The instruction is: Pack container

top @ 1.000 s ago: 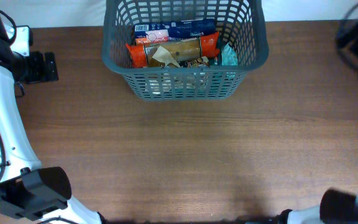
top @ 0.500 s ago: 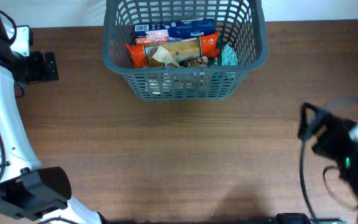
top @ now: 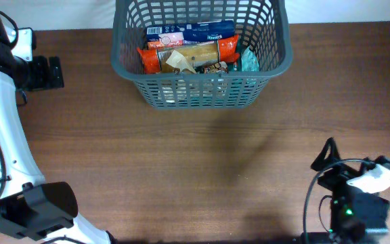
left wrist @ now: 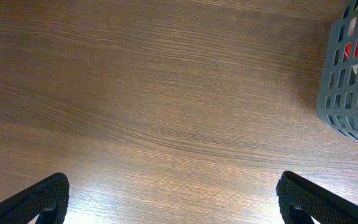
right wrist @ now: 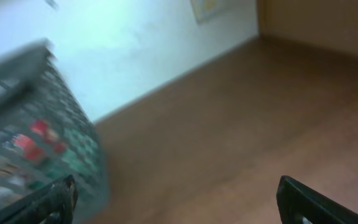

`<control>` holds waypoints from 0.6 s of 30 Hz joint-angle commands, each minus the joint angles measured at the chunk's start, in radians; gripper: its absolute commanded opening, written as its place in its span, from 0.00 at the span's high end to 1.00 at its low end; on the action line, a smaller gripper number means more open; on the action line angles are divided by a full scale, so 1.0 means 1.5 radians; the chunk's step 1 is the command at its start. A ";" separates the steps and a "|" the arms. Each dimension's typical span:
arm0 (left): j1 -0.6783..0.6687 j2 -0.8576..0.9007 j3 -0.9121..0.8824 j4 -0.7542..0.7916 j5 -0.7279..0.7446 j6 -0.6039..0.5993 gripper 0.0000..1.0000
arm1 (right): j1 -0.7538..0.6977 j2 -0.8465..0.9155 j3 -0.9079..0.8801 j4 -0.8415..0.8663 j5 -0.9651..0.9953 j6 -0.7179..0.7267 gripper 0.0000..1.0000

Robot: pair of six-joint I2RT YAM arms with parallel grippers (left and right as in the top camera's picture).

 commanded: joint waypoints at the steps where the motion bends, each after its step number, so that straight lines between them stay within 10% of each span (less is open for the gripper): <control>1: 0.003 -0.005 -0.003 0.000 0.005 -0.006 0.01 | 0.001 -0.027 -0.055 0.011 0.066 0.003 0.01; 18: 0.003 -0.005 -0.003 0.000 0.005 -0.006 0.01 | -0.035 -0.126 -0.207 0.018 0.083 0.003 0.01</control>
